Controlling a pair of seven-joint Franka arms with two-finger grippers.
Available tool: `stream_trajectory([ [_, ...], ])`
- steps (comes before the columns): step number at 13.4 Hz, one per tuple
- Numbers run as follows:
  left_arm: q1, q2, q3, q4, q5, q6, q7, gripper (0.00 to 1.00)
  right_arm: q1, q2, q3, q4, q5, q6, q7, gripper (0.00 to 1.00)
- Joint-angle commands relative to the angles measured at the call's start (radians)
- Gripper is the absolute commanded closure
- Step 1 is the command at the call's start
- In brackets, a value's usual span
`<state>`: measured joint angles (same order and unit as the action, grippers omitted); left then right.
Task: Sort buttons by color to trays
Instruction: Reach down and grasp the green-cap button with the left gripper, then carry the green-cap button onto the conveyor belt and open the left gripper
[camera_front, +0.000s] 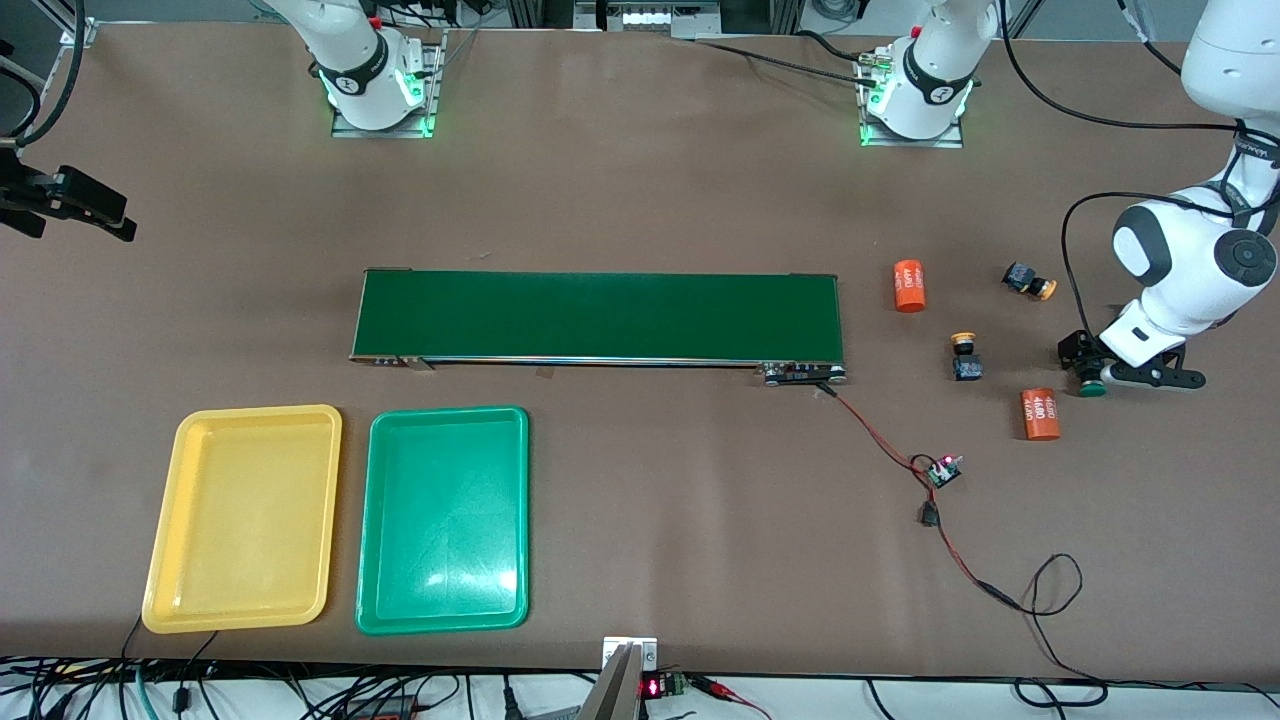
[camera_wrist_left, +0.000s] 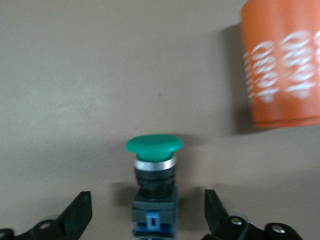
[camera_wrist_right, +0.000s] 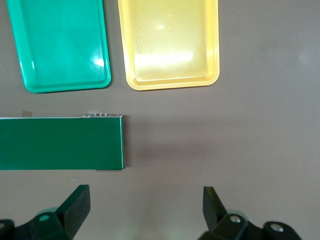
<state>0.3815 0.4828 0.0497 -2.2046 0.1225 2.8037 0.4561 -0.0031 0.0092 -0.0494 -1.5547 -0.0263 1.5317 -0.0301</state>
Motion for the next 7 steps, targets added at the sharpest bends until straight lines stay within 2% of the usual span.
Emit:
stream_trajectory([
  [1, 0.016, -0.018, -0.016, -0.003, 0.014, -0.003, 0.01, 0.28, -0.003, -0.009, -0.001, -0.013, -0.018, 0.013, -0.007, 0.0],
  [2, 0.014, -0.018, -0.017, -0.004, 0.016, -0.004, 0.006, 0.41, -0.005, -0.011, -0.001, -0.013, -0.018, 0.013, -0.007, 0.0],
  [4, 0.013, -0.021, -0.021, 0.003, 0.016, -0.039, 0.007, 0.77, -0.005, -0.006, -0.001, -0.011, -0.02, 0.024, -0.007, 0.0],
  [7, 0.011, -0.05, -0.036, 0.008, 0.014, -0.111, 0.006, 0.94, 0.0, -0.002, -0.001, -0.011, -0.02, 0.041, -0.01, 0.0],
])
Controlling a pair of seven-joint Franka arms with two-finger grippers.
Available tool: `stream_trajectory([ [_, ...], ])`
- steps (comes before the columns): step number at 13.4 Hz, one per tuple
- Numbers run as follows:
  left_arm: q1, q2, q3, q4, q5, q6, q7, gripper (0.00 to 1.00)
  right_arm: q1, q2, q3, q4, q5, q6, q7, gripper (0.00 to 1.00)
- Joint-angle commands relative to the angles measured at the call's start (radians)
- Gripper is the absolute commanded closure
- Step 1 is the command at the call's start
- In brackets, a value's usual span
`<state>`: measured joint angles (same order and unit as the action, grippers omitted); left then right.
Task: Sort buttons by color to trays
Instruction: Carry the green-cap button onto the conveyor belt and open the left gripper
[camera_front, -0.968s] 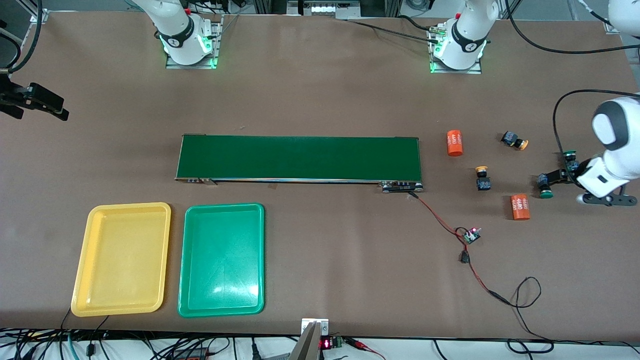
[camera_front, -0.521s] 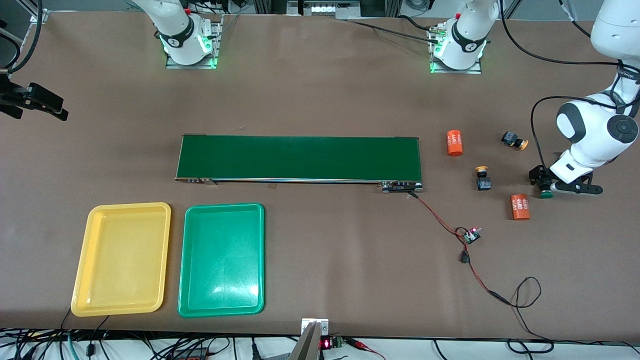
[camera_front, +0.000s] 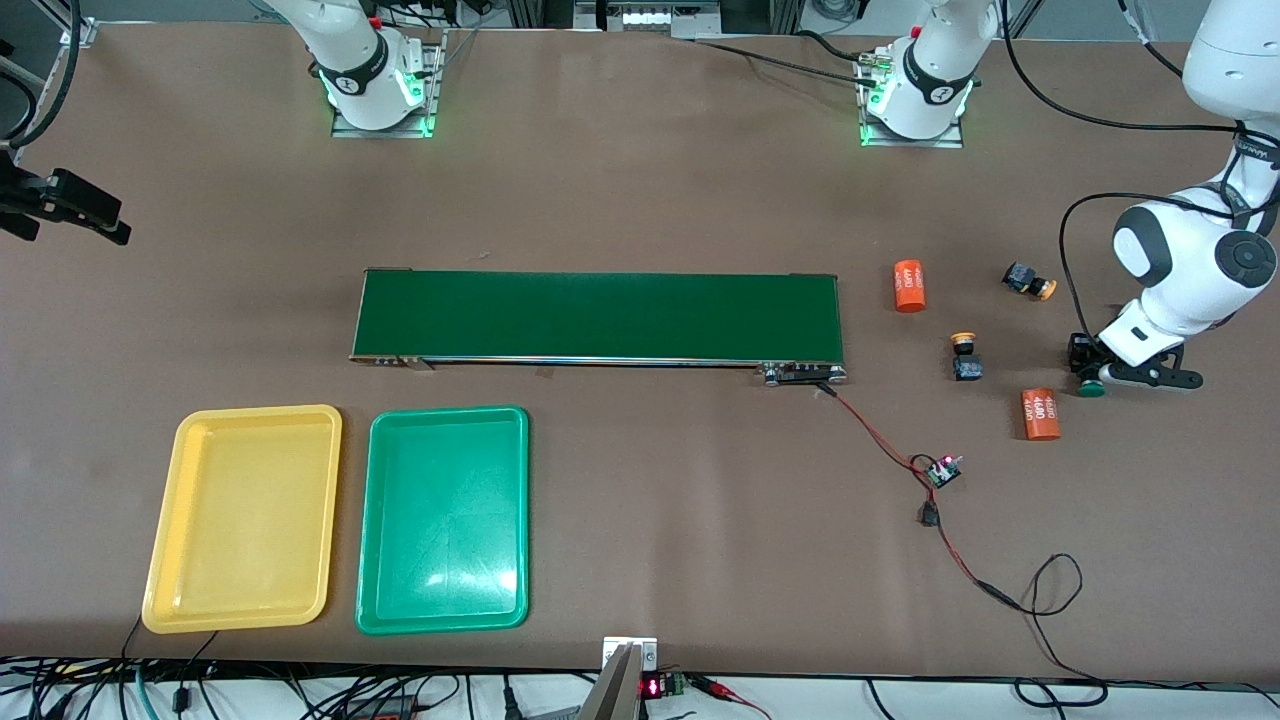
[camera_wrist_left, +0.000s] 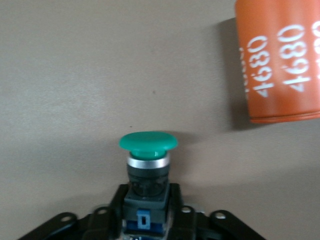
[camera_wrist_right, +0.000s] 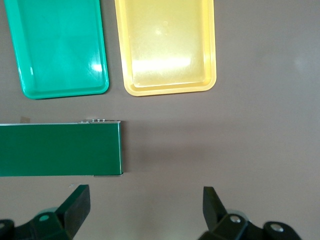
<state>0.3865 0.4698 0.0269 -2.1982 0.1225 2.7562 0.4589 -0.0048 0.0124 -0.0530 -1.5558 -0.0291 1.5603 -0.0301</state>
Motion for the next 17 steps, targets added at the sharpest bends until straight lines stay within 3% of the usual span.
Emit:
stream_trajectory([
  [1, 0.008, -0.054, -0.027, 0.015, 0.012, -0.107, 0.001, 0.95, 0.002, -0.005, 0.002, -0.01, -0.017, 0.012, -0.01, 0.0],
  [5, 0.006, -0.106, -0.103, 0.205, -0.001, -0.516, -0.028, 0.95, -0.001, -0.006, 0.002, -0.01, -0.017, -0.003, -0.01, 0.0],
  [7, 0.008, -0.106, -0.159, 0.299, -0.001, -0.662, -0.077, 0.95, -0.001, -0.006, 0.002, -0.01, -0.015, -0.005, -0.011, 0.0],
  [10, 0.008, -0.121, -0.278, 0.367, -0.018, -0.837, -0.231, 0.94, -0.001, -0.006, 0.002, -0.01, -0.015, -0.005, -0.011, 0.0],
  [13, 0.008, -0.141, -0.447, 0.356, -0.026, -0.874, -0.425, 0.94, 0.0, -0.005, 0.002, -0.009, -0.014, -0.003, -0.01, 0.0],
  [17, -0.012, -0.094, -0.665, 0.338, -0.027, -0.833, -0.656, 0.94, 0.003, -0.005, 0.004, -0.009, -0.014, -0.002, -0.01, 0.0],
])
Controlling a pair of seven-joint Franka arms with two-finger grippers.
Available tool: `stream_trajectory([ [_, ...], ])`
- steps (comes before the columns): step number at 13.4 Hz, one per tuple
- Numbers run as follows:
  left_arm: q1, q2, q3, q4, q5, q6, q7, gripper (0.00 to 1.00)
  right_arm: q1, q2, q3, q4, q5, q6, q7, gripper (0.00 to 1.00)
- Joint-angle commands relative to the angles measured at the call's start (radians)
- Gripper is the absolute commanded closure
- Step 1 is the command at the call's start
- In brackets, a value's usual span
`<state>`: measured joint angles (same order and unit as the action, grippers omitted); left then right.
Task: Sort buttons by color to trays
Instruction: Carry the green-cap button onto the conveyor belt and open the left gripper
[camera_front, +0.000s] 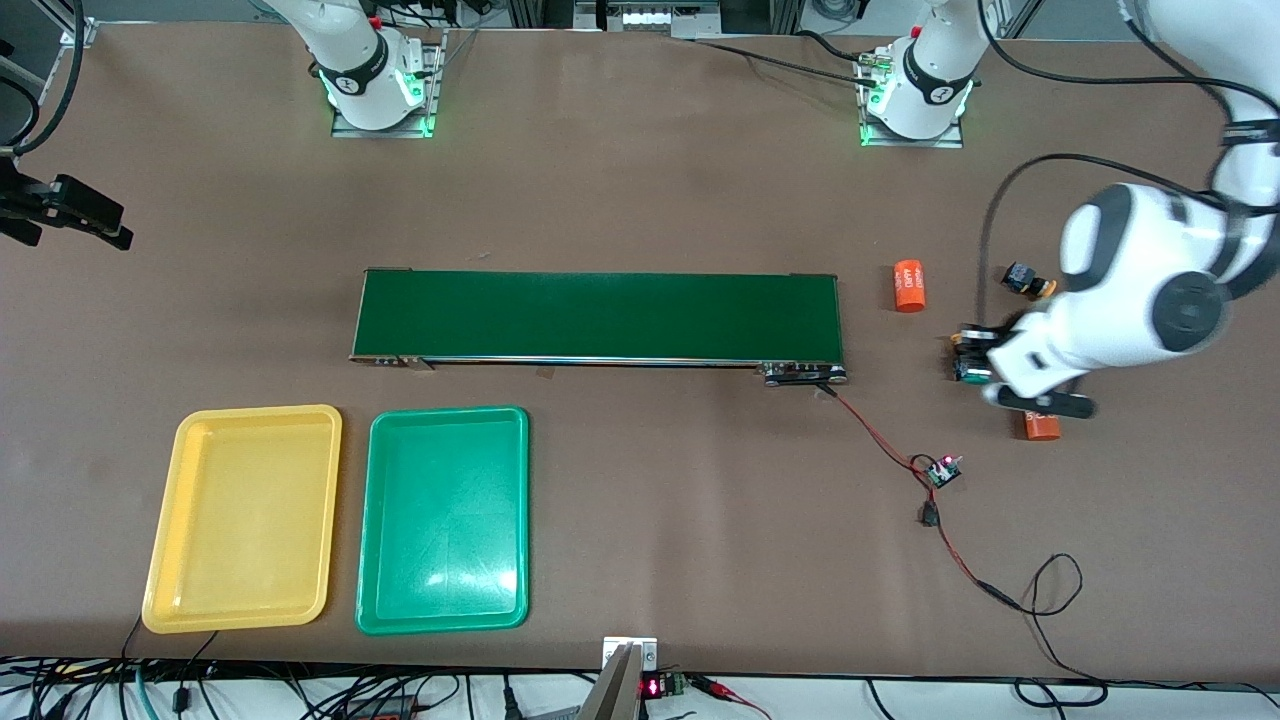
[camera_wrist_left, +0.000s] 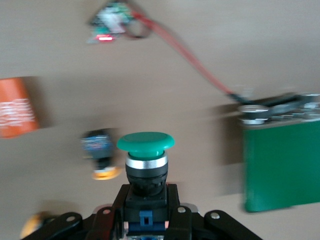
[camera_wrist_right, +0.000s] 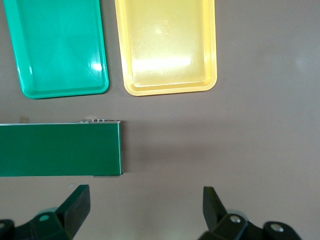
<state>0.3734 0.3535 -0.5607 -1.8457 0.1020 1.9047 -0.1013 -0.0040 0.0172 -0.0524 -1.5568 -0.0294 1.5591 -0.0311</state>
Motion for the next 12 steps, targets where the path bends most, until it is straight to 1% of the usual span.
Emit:
stream_trajectory([
  [1, -0.01, 0.025, -0.109, -0.032, -0.007, 0.054, -0.148, 0.93, 0.002, -0.01, 0.005, -0.006, -0.014, -0.001, -0.009, 0.0],
  [2, -0.037, 0.025, -0.137, -0.053, -0.007, 0.085, -0.217, 0.92, 0.002, -0.01, 0.005, -0.006, -0.014, -0.001, -0.009, 0.0],
  [6, -0.183, 0.044, -0.14, -0.093, -0.007, 0.161, -0.423, 0.92, 0.002, -0.008, 0.005, -0.008, -0.014, -0.001, -0.009, 0.0],
  [7, -0.2, 0.053, -0.139, -0.101, -0.007, 0.183, -0.448, 0.92, 0.002, -0.008, 0.005, -0.008, -0.014, -0.001, -0.009, 0.0],
  [10, -0.206, 0.065, -0.137, -0.209, -0.005, 0.385, -0.468, 0.9, 0.012, -0.01, 0.005, -0.008, -0.014, -0.002, -0.009, 0.0],
  [12, -0.209, 0.065, -0.137, -0.225, -0.002, 0.404, -0.492, 0.9, 0.01, -0.008, 0.005, -0.008, -0.014, -0.002, -0.009, 0.0],
])
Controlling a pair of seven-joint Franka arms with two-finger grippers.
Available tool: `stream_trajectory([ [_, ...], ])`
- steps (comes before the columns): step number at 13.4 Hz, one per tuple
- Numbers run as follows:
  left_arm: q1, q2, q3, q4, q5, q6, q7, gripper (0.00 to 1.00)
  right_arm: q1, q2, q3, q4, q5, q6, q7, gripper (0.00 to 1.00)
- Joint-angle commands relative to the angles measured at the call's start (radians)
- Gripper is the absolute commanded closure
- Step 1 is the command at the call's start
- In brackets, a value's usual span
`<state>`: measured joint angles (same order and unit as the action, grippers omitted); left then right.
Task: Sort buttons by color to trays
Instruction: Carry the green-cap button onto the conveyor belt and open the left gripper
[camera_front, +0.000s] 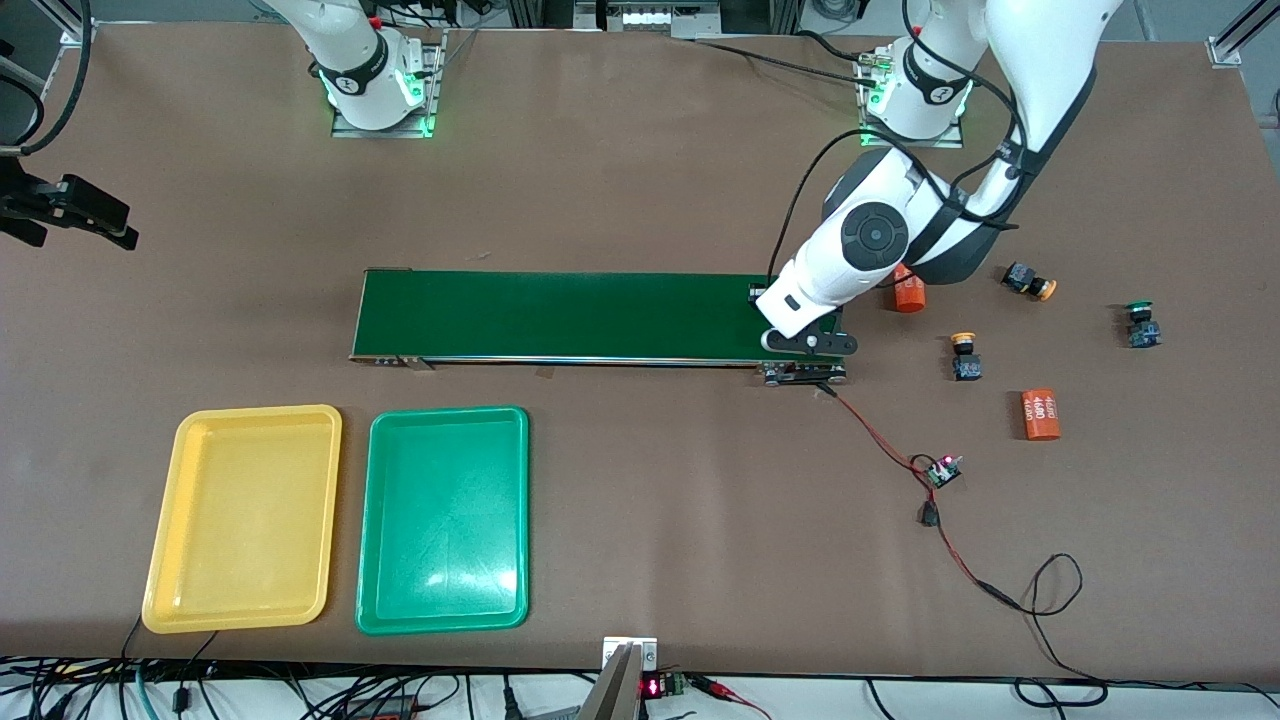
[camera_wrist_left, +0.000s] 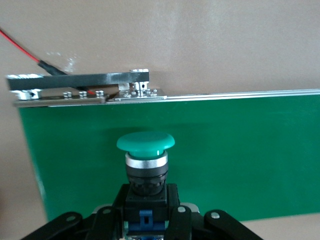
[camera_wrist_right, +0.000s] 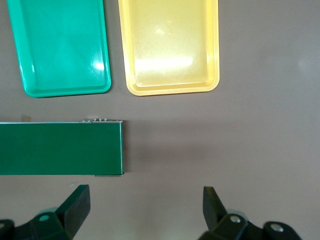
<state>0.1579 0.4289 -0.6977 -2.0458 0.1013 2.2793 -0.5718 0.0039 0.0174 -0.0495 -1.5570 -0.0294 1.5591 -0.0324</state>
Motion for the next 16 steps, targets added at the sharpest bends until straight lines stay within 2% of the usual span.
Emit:
stream_trajectory([
  [1, -0.006, -0.01, 0.003, -0.033, -0.002, 0.032, -0.026, 0.84, 0.002, -0.008, 0.002, -0.008, -0.014, -0.002, -0.008, 0.0],
  [2, -0.012, -0.007, 0.004, -0.037, -0.002, 0.037, -0.028, 0.82, 0.002, -0.008, 0.002, -0.008, -0.014, -0.002, -0.008, 0.0],
  [3, -0.012, -0.004, 0.004, -0.037, -0.002, 0.035, -0.033, 0.62, 0.002, -0.008, 0.002, -0.008, -0.014, -0.001, -0.008, 0.0],
  [4, -0.011, -0.006, 0.004, -0.037, -0.002, 0.035, -0.036, 0.51, 0.004, -0.008, 0.002, -0.008, -0.014, -0.001, -0.008, 0.0],
  [6, -0.011, -0.007, 0.004, -0.034, -0.002, 0.035, -0.048, 0.04, 0.004, -0.008, 0.002, -0.008, -0.014, -0.002, -0.008, 0.0],
  [7, -0.009, -0.012, 0.003, -0.033, -0.002, 0.035, -0.051, 0.0, 0.004, -0.008, 0.002, -0.008, -0.014, -0.002, -0.008, 0.0],
  [10, -0.003, -0.053, -0.009, -0.019, -0.002, 0.016, -0.054, 0.0, -0.002, -0.007, 0.002, -0.008, -0.014, 0.001, -0.008, 0.0],
  [13, 0.002, -0.072, -0.048, 0.088, -0.006, -0.096, -0.057, 0.0, 0.002, -0.002, 0.002, -0.008, -0.014, 0.007, -0.008, 0.0],
  [16, 0.037, -0.072, -0.033, 0.197, 0.012, -0.261, -0.042, 0.0, 0.002, 0.003, 0.002, -0.008, -0.012, 0.009, -0.008, 0.0],
])
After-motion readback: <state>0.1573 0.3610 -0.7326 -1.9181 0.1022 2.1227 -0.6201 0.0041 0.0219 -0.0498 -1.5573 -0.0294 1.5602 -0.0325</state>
